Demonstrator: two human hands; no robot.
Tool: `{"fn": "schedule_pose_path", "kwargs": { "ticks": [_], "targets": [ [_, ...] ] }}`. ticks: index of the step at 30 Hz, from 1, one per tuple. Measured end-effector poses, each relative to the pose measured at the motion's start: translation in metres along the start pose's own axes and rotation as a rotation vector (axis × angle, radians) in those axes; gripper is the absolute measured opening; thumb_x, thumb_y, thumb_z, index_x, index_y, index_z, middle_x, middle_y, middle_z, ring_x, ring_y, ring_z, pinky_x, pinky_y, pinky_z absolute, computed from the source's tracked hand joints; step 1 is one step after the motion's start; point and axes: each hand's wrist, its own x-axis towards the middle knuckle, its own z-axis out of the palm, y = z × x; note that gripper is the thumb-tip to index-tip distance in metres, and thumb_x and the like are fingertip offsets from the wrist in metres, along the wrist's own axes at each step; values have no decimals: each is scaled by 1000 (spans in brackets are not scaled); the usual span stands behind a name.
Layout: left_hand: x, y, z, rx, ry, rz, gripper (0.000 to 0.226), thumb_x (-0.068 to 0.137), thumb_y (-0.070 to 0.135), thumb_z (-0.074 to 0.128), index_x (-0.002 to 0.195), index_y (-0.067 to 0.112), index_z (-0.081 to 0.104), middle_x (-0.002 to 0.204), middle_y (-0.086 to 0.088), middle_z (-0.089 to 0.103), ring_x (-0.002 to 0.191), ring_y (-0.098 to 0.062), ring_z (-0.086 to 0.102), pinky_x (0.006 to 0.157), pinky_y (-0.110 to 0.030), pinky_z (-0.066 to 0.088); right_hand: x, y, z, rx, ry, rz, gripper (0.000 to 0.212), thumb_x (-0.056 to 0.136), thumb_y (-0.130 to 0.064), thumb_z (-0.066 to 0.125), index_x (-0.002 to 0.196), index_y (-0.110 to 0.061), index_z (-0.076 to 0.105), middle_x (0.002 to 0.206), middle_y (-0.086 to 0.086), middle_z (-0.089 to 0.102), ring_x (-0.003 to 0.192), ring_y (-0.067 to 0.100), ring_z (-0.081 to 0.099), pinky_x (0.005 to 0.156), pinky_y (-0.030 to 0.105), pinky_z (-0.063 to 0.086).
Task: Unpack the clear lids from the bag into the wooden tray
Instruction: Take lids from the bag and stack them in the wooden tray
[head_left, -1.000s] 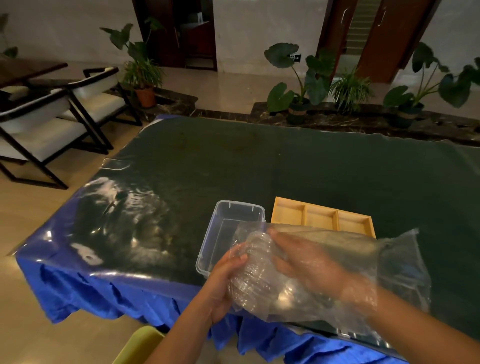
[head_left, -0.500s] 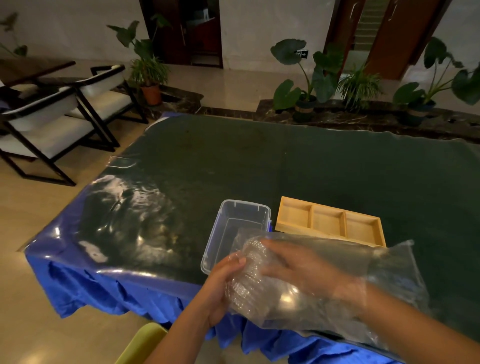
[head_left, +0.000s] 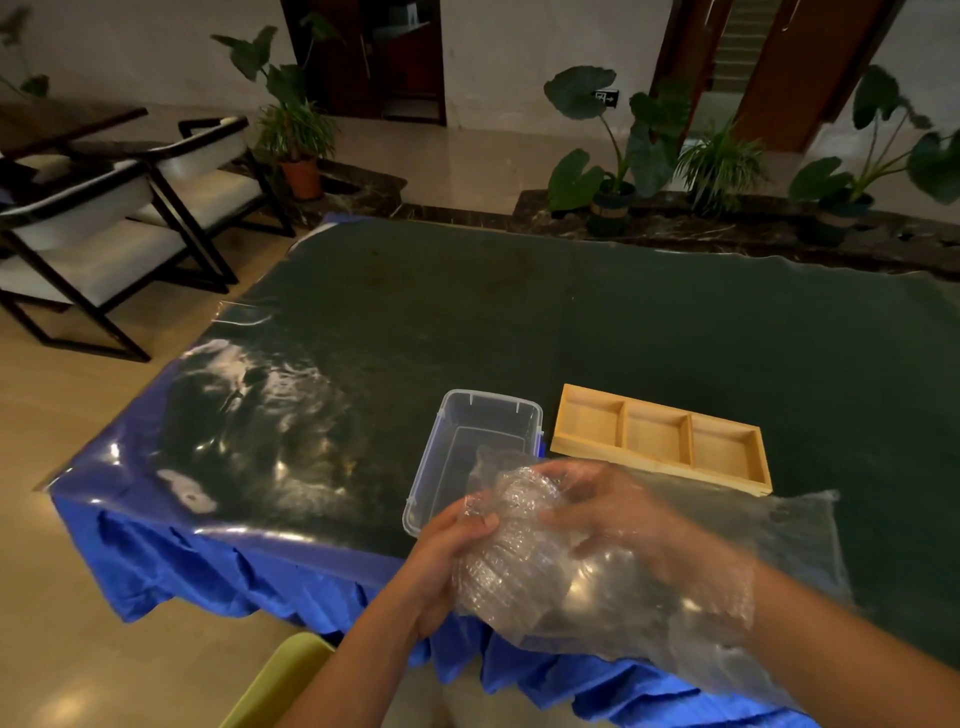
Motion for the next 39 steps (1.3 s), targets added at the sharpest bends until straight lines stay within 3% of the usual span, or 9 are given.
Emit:
{"fn": "schedule_pose_path", "kwargs": {
  "ticks": [3,6,10,14,19,24,27,32,39],
  "targets": [
    [1,0,1,-35,34,1,70,67,26,86,131,8,66,126,-28,69,118,-49,65,100,-57,54,1,10,10,-373,113,-159,41,93,-41,63,134,-36,58,127,-12,67,116,5,62,100,25,49],
    [4,3,4,-26,40,6,63,69,25,85,128,9,68,124,-28,70,114,-47,68,93,-54,57,5,18,6,-735,139,-219,65,97,-44,52,155,-25,29,154,-1,45,140,16,42,105,12,22],
    [7,3,6,7,57,4,60,68,24,85,124,9,70,121,-26,72,111,-45,70,95,-56,56,11,24,-4,-791,67,-239,69,98,-39,54,157,-21,21,162,0,31,149,17,28,104,0,4],
    [7,-1,9,64,46,-4,56,70,25,86,122,9,72,118,-23,74,108,-43,72,90,-51,60,10,26,-8,-859,-15,-246,74,89,-53,56,154,-30,30,156,-6,40,141,12,39,114,20,26],
    [10,-2,9,54,44,-11,51,77,26,82,123,9,71,119,-25,74,110,-44,71,93,-53,58,10,22,-5,-928,35,-300,74,95,-46,55,157,-34,16,153,-8,43,134,10,46,106,16,32],
    [10,-1,9,74,36,-27,49,75,30,84,119,12,74,120,-23,74,111,-42,71,94,-52,58,4,20,0,-511,36,-311,50,94,-34,66,142,-27,51,139,-6,59,125,4,55,108,25,42],
    [11,-3,8,60,35,-39,50,71,34,87,117,14,76,120,-21,75,111,-39,72,89,-46,60,6,18,2,-501,108,-272,37,93,-46,63,127,-33,61,123,-14,65,105,-9,58,91,5,42],
    [12,-3,3,58,35,-43,54,69,36,90,118,15,76,120,-20,75,112,-37,72,87,-43,59,6,20,-1,-391,110,-242,24,94,-43,63,117,-37,64,113,-16,67,104,1,63,91,27,54],
    [15,-4,-3,26,39,-30,52,68,29,90,118,20,77,121,-18,75,112,-36,72,89,-46,59,10,33,11,-483,234,-184,51,89,-37,68,132,-52,46,99,-23,63,88,-3,64,79,16,53]
  ]
}}
